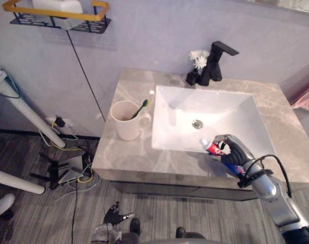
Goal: Organize washtable
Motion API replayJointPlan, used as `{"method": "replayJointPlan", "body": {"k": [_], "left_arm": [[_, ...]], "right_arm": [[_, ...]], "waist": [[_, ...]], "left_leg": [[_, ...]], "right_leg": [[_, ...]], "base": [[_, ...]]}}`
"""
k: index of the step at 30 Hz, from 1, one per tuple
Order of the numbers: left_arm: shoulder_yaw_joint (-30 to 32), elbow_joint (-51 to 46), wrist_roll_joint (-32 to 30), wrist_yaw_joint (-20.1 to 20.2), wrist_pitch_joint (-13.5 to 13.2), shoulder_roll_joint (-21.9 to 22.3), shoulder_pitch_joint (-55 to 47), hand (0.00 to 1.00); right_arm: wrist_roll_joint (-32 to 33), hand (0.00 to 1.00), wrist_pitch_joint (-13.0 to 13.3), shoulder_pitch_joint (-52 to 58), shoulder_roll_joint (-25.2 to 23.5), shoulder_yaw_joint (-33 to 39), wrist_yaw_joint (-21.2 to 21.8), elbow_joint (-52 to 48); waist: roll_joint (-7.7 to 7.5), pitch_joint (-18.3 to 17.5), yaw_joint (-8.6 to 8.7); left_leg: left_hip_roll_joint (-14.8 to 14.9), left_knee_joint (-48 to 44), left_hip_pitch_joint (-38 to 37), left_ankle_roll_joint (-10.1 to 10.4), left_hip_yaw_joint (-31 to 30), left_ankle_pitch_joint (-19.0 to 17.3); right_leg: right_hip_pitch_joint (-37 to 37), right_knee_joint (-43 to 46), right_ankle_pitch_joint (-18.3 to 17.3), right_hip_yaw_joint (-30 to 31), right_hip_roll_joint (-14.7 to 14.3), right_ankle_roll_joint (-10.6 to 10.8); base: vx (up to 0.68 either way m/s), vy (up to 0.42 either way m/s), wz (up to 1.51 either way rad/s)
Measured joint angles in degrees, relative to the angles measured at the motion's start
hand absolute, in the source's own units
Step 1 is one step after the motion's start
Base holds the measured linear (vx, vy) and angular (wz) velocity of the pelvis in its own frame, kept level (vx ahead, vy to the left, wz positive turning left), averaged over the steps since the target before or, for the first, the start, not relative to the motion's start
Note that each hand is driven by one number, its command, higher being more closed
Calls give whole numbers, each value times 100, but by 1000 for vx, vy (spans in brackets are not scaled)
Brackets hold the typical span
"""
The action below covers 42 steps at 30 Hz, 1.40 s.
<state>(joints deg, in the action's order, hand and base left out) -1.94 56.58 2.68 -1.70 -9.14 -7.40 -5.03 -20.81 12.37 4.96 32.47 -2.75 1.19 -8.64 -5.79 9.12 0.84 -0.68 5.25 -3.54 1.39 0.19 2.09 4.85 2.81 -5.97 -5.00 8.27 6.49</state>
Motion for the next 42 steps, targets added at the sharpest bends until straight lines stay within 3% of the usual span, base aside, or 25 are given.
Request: {"method": "replayJointPlan", "body": {"k": [7,18,24,26,29,34,42], "left_arm": [[75,21,-6,-103,-2,34,-25,0],[1082,-77,-4,-284,2,143,-292,0],[2486,-2017,190,-789,-22,53,-779,0],[2980,-3352,461,-1023,-112,8,-803,0],[3206,-4513,640,-1240,-281,12,-808,0],[3108,-6626,615,-1497,-514,55,-731,0],[2157,-8615,438,-1405,-710,58,-728,0]], "right_arm": [[172,100,55,-7,-565,261,-311,-192],[680,100,128,-21,-1253,601,-866,-777],[875,100,301,-23,-1340,910,-895,-1269],[905,100,309,-25,-1399,991,-895,-1333],[905,100,306,-81,-1463,996,-895,-1334],[966,100,295,-372,-1603,1014,-895,-1340],[1357,100,280,-817,-1640,790,-866,-1350]], "waist": [[116,-52,-3],[332,-186,-4],[373,-226,-107],[374,-388,-186],[383,-518,-236],[413,-629,-316],[473,-676,-334]], "left_leg": [[-2,-1,69,-17,-143,59],[40,-7,85,-16,-229,67],[33,0,131,19,-360,91],[-7,0,197,19,-467,120],[-30,-2,219,14,-523,145],[-42,-3,183,6,-608,157],[-64,-3,133,10,-738,192]], "right_leg": [[6,-5,0,-136,-3,1],[77,-7,0,-242,-2,0],[82,-34,-30,-412,-2,-31],[92,-76,-30,-527,-2,-32],[102,-83,-30,-587,7,-32],[201,-83,-30,-671,30,-32],[308,-77,-32,-817,51,-35]], "base": [[-10,-20,10],[-14,-13,5],[-38,-25,12],[-10,-23,23],[12,-6,14],[-9,-12,9],[-54,-15,9]]}}
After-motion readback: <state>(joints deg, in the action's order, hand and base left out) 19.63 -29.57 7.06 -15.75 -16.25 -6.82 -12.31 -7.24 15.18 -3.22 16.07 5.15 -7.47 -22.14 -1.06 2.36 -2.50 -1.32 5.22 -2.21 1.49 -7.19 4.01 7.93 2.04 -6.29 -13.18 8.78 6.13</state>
